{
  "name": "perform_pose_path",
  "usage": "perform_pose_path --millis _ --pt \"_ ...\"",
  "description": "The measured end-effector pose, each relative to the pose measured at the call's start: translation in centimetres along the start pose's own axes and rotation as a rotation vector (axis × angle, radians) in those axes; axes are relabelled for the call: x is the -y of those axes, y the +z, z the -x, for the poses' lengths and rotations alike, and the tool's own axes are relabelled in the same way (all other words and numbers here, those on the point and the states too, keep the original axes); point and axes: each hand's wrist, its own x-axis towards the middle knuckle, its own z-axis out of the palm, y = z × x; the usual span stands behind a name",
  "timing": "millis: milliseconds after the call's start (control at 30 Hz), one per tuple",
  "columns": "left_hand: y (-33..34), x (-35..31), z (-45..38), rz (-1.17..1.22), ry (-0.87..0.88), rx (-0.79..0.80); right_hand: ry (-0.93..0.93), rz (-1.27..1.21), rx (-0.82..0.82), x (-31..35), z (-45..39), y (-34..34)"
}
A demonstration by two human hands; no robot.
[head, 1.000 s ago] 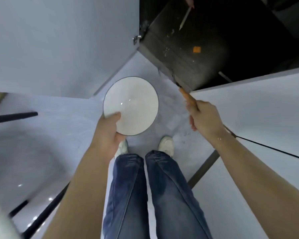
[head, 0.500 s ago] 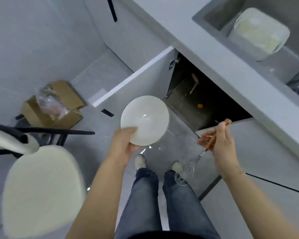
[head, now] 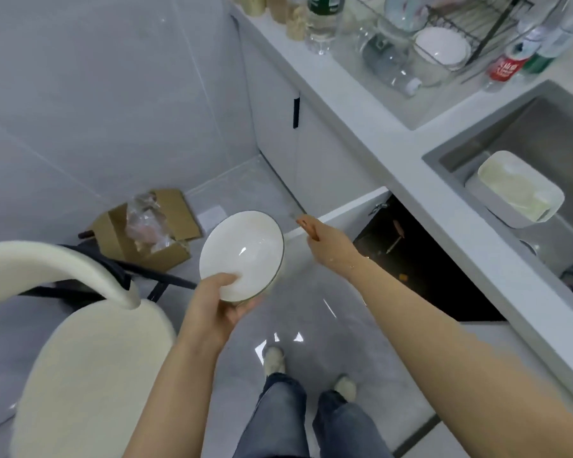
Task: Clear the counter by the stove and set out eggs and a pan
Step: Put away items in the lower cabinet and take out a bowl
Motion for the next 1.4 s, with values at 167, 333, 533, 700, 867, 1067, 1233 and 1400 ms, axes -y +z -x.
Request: perform_pose_path --millis 167,333,533,700,867,1067,1233,1400 --pt "-2.2 -2.5 -0.9 0.078 0.001 -0.074 0.152 0.079 0.201 0.7 -3.3 1.6" --pt "-2.4 -4.0 -1.0 0.095 0.009 -0.072 0.222 0.019 0.147 0.4 -2.4 2.3" --pt "-0.8 -5.4 -0.3 0.048 0.004 -0.039 0.332 0.05 0.116 -1.8 1.8 2.1" --pt "0.7 -5.0 -0.3 -0.009 -0.034 0.04 0.645 -0.196 -0.047 -5.8 6.2 0.8" --pt "2.4 -3.2 -0.4 -0.087 -0.106 0.079 0.747 -0.794 -0.163 -8.2 10.9 -2.0" --pt "5.2 -2.2 0.3 -0.244 -0.148 0.149 0.386 -1.238 -0.423 -5.2 13.3 -5.7" --pt "6.3 -3.1 0.8 -0.416 -0.009 0.289 0.205 -0.919 -0.328 1.4 13.6 -6.0" --pt "6.9 -4.7 0.6 -0.652 0.143 0.414 0.17 -0.796 -0.244 5.2 11.6 -4.6"
